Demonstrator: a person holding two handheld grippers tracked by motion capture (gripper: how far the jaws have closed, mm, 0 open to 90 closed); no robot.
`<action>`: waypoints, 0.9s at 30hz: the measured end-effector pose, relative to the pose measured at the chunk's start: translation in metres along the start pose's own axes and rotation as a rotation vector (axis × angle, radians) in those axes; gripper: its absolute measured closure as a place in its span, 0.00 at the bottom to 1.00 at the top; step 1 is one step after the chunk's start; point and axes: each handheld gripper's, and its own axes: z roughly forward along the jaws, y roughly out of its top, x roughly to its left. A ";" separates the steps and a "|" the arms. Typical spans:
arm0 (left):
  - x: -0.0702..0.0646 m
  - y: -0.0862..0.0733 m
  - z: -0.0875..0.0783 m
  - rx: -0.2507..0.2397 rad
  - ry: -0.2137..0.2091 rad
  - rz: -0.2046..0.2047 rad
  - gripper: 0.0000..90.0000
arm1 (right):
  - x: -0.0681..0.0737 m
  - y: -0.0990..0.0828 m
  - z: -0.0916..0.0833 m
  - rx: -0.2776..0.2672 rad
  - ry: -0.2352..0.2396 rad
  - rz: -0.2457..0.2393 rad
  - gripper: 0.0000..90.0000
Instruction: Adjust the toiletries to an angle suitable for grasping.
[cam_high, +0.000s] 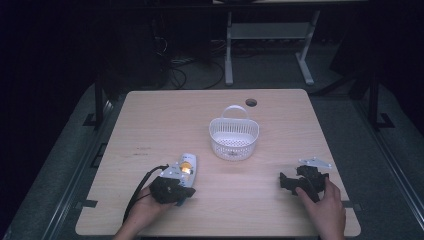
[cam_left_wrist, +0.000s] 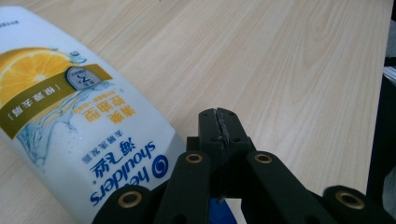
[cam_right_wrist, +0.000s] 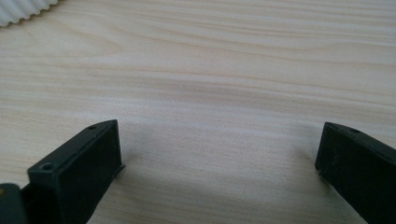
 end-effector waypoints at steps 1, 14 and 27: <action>0.002 -0.001 -0.002 0.006 0.005 0.004 1.00 | 0.000 0.000 0.000 0.000 0.000 0.000 0.00; 0.015 -0.010 -0.019 -0.012 0.055 -0.043 1.00 | 0.000 0.000 0.000 0.000 0.000 0.000 0.00; 0.029 -0.020 -0.031 0.000 0.122 -0.080 1.00 | 0.000 0.000 0.000 0.000 0.000 0.000 0.00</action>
